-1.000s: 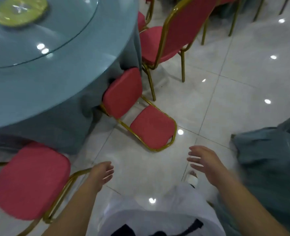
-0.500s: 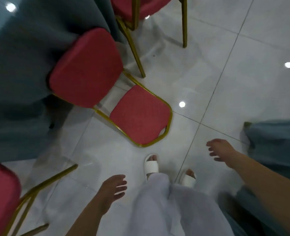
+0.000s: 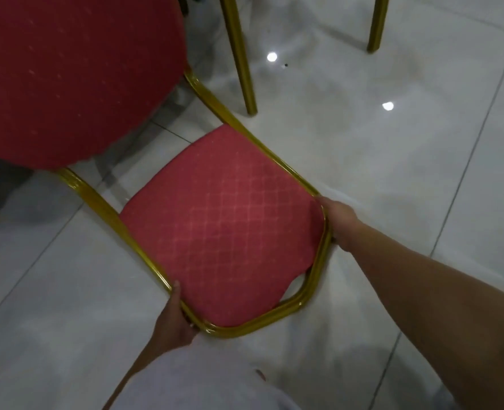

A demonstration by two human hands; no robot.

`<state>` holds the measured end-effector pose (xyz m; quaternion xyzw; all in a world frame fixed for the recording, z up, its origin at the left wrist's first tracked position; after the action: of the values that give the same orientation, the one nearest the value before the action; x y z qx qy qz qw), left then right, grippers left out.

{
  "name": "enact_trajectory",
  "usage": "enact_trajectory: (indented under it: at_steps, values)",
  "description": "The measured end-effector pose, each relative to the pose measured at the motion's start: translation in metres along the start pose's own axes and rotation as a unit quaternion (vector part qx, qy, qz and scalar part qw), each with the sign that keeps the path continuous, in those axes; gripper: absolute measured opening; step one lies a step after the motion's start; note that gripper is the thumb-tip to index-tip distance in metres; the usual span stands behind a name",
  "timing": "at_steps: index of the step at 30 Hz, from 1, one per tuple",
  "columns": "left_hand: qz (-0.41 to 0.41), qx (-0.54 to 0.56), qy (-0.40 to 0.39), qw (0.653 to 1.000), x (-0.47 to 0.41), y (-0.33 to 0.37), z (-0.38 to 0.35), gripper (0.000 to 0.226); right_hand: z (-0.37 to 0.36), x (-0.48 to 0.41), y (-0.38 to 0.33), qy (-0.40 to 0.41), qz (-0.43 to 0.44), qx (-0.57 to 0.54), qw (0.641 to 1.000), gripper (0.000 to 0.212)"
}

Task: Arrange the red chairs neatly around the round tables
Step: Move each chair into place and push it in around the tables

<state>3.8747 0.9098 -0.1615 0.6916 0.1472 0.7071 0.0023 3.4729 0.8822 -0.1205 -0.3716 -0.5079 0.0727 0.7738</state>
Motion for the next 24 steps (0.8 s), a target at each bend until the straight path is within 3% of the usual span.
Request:
enact_trajectory:
  at_steps: [2, 4, 10, 15, 24]
  values:
    - [-0.003, 0.022, 0.008, 1.0, 0.009, 0.002, 0.001, 0.083, -0.004, 0.006, 0.001, -0.043, -0.035, -0.023, 0.998, 0.03]
    - [0.009, -0.019, 0.029, 0.999, 0.043, 0.002, 0.009, 0.076, 0.011, 0.034, -0.004, -0.054, -0.074, -0.031, 0.995, 0.028]
    - [0.074, -0.085, 0.0, 0.994, 0.206, 0.002, 0.034, 0.062, 0.079, 0.174, -0.087, -0.044, -0.059, 0.034, 0.997, 0.012]
    - [0.021, -0.103, 0.019, 0.994, 0.358, 0.003, 0.043, 0.044, 0.112, 0.306, -0.169, -0.045, -0.091, 0.011, 0.995, 0.014]
    - [0.07, -0.079, 0.013, 0.994, 0.626, 0.0, 0.088, 0.048, 0.161, 0.56, -0.289, -0.001, -0.125, 0.054, 0.991, 0.015]
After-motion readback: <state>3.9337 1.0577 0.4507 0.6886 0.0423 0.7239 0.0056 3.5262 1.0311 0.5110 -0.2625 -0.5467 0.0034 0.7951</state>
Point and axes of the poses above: each hand's wrist, its own x-axis away from the middle knuckle, its own z-axis out of the back of the hand, y = z × x, the point moved 6 cm from there along -x, towards the middle knuckle, and after that the axes turned 8 degrees about z, right-handed, at the moved point
